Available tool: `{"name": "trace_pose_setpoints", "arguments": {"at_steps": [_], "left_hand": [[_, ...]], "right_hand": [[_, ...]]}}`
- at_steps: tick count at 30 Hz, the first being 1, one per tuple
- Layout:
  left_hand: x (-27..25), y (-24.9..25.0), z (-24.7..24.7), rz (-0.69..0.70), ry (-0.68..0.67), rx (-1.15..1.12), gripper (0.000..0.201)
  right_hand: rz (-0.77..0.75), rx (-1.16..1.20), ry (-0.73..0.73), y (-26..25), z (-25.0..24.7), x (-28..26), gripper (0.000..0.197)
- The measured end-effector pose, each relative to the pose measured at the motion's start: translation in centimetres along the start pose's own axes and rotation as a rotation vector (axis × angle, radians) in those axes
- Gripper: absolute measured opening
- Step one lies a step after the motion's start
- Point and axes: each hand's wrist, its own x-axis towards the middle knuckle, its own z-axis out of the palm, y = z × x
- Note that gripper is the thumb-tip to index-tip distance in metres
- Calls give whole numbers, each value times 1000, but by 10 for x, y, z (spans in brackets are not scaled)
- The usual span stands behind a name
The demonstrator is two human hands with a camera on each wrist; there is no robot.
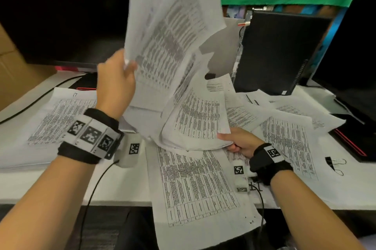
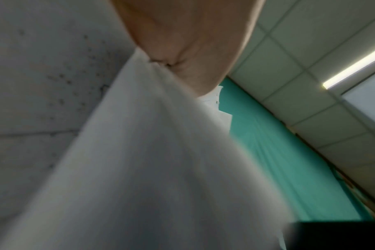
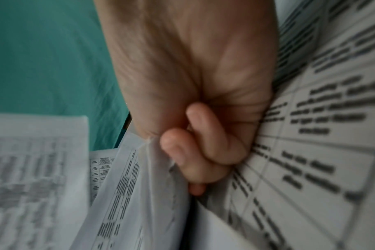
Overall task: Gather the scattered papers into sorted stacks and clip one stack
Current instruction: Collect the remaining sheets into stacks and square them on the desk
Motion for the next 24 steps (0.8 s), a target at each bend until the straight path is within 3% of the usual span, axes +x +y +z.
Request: {"name": "trace_pose_setpoints", "arguments": {"at_steps": [3, 5, 7, 8, 9, 11, 13, 15, 18, 24], "left_hand": [[29, 9, -23, 7, 75, 26, 19], [46, 3, -35, -23, 89, -58, 18], [54, 0, -42, -83, 90, -225, 19], [55, -1, -42, -116, 72, -316, 21], [53, -1, -38, -150, 33, -395, 22], [40, 1, -23, -244, -94, -547, 22], [23, -3, -2, -305, -260, -677, 24], [8, -6, 16, -331, -393, -742, 33], [-1, 0, 31, -311, -463, -779, 45], [31, 31, 23, -135, -296, -804, 49]], "right_hand": [[126, -67, -1, -5, -10, -5, 27], [197, -358, 118, -21, -18, -12, 57], [114, -557, 270, -46, -19, -25, 89], [21, -481, 309, -60, -16, -35, 94], [-81, -302, 292, -74, -12, -44, 93], [-254, 87, 119, -103, 2, -64, 84], [-368, 272, -23, -121, 15, -73, 57], [-466, 265, -25, -129, 26, -71, 33], [-599, 162, 177, -137, 29, -68, 46], [-821, 10, 298, -159, 21, -84, 48]]}}
